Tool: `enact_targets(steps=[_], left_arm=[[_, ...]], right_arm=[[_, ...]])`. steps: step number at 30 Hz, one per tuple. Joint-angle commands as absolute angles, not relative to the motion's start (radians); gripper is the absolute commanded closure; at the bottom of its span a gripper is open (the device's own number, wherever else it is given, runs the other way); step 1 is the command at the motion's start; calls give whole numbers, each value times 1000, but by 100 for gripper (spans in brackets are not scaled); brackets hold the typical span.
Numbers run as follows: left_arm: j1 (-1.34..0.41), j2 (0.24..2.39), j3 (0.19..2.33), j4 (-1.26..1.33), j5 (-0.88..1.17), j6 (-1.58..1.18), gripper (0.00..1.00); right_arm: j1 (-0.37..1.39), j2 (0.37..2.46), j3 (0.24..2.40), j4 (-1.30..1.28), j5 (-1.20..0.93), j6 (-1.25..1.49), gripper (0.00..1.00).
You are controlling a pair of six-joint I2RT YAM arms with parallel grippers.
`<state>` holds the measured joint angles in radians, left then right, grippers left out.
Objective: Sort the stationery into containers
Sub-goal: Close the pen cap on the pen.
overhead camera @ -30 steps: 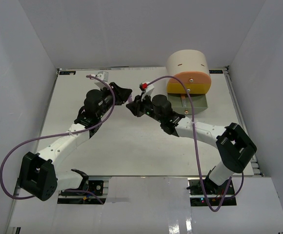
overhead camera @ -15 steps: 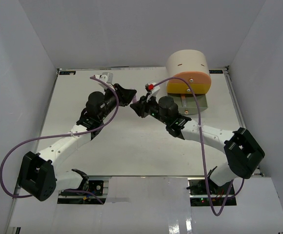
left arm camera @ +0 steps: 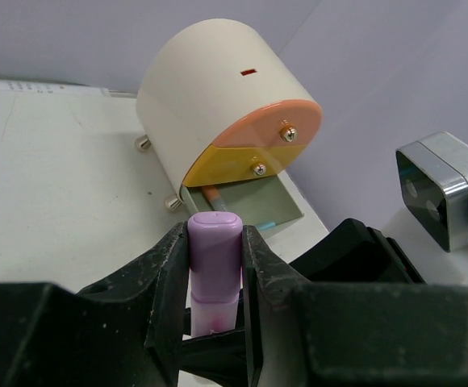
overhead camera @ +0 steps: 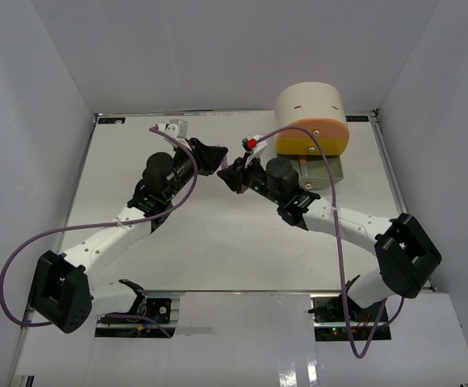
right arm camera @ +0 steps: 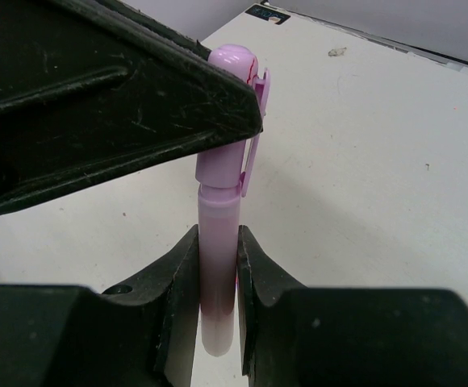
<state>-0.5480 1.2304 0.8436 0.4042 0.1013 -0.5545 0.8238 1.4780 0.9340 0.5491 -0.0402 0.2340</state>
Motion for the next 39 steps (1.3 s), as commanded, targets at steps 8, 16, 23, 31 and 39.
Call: enact_targets(steps=[8, 16, 23, 31, 39], left_arm=[[-589, 1209, 816, 275, 77, -612, 73], [-629, 1164, 807, 302, 28, -552, 66], [-630, 1128, 816, 299, 55, -537, 54], [-630, 1094, 862, 267, 83, -531, 33], [-630, 1016, 922, 169, 115, -451, 24]], right_arm=[[813, 1433, 962, 746, -15, 209, 92], [813, 1395, 976, 742, -29, 204, 92], [808, 1347, 962, 742, -38, 179, 92], [810, 1332, 943, 742, -48, 175, 92], [764, 1296, 905, 738, -138, 187, 92]])
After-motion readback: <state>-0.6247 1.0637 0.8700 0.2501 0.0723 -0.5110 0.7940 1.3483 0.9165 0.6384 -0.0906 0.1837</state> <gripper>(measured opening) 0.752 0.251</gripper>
